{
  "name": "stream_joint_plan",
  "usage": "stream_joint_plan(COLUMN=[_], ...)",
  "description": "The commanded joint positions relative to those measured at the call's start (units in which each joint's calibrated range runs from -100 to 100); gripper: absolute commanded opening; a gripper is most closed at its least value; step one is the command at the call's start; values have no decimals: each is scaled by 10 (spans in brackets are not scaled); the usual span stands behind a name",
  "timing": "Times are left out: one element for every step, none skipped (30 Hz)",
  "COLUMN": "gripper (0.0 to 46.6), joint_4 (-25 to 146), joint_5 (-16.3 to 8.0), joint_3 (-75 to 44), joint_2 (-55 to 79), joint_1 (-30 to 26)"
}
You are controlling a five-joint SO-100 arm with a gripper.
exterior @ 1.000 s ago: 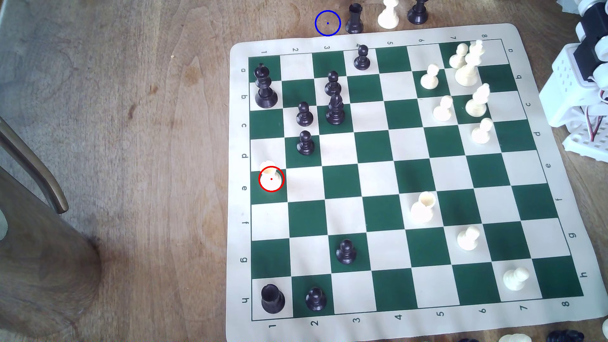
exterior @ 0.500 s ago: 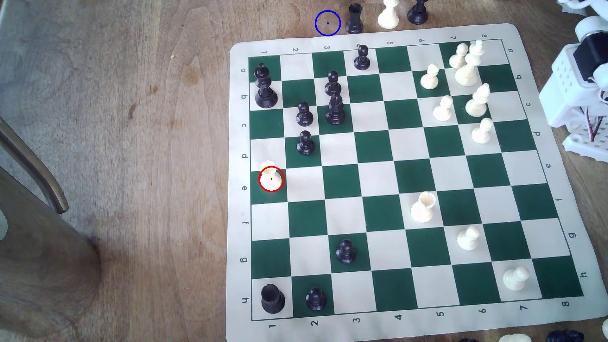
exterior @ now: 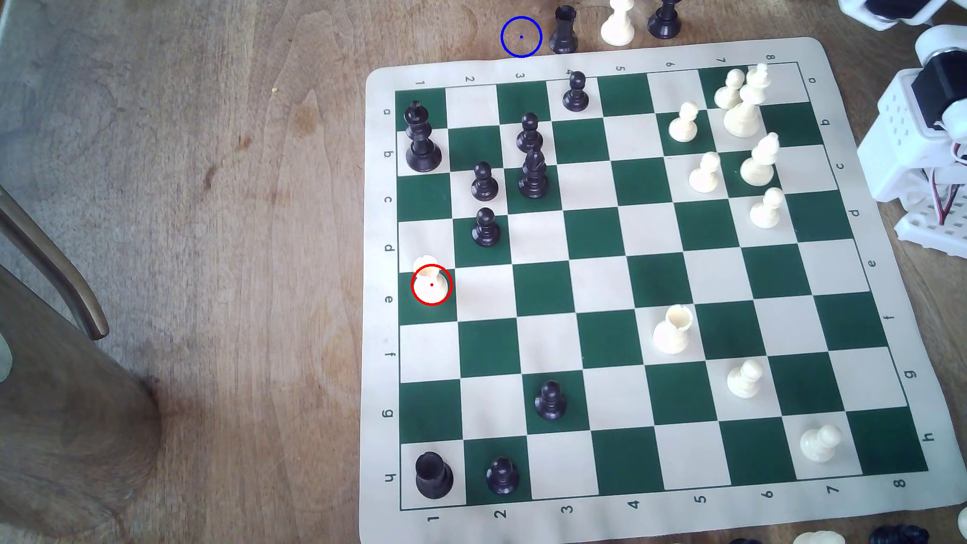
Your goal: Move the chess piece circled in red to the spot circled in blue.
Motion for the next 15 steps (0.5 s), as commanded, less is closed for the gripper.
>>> stream_joint_plan(gripper=[79, 85, 90, 92, 92, 82, 81, 83, 87, 92, 92, 92, 92, 94, 95], joint_4=[105, 127, 137, 149, 157, 175, 175, 180, 180, 180, 176, 174, 171, 166, 166], joint_5=[-28, -37, -42, -45, -51, -54, -55, -56, -59, -64, -64, -64, -64, -64, -64], joint_3=[-168, -209, -237, -269, -301, -353, -373, -390, -412, -461, -478, -500, -515, -529, -556], joint_2=[160, 202, 235, 272, 308, 375, 405, 432, 462, 529, 555, 589, 612, 636, 679], joint_1=[-17, -21, -25, -28, -33, -43, -54, -58, -63, -77, -82, -88, -92, -96, -101])
